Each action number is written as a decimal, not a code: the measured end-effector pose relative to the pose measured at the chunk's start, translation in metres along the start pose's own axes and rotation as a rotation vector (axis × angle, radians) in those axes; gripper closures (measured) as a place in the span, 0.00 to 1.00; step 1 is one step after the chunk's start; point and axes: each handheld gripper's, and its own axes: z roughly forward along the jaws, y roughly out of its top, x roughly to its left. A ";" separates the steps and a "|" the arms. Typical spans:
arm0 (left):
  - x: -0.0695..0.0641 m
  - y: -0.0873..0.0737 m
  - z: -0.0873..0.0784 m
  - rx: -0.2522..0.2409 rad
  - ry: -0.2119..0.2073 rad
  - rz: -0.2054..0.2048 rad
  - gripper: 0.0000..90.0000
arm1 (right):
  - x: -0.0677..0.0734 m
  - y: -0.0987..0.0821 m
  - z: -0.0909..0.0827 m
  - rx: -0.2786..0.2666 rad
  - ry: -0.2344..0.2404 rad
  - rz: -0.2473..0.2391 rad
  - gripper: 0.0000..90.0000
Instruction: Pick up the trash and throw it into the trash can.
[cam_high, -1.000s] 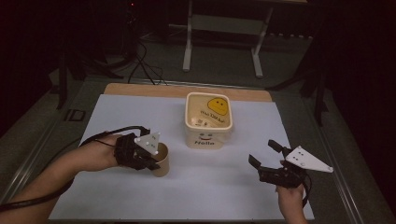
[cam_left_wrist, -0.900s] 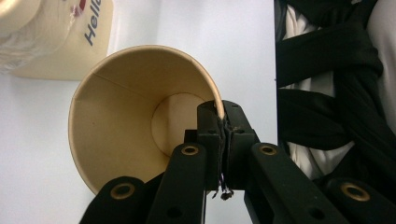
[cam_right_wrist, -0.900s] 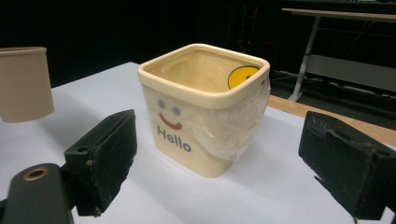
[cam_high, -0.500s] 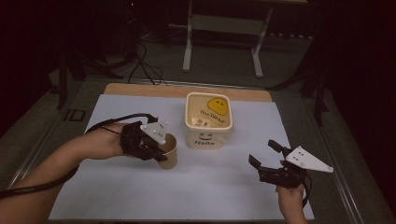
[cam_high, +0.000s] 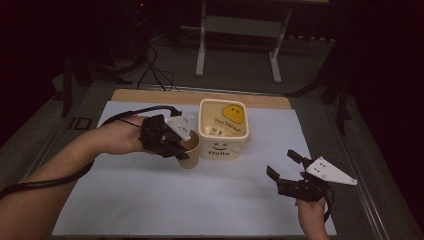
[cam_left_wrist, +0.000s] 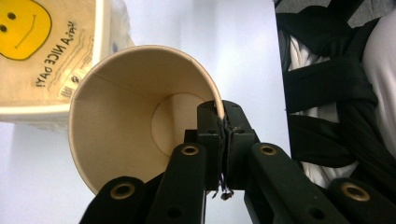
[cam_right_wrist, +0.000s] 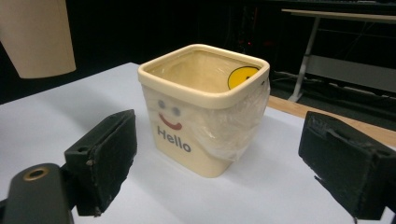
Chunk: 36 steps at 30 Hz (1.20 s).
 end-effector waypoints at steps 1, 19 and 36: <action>0.002 0.002 -0.001 0.005 -0.001 0.000 0.99 | 0.000 0.000 0.000 -0.001 0.004 0.001 0.13; 0.027 0.045 -0.016 0.010 0.018 0.054 0.99 | -0.001 -0.001 0.000 0.005 0.002 0.004 0.13; 0.056 0.081 -0.012 0.043 0.035 0.062 0.99 | -0.001 -0.001 -0.001 0.003 0.005 0.006 0.13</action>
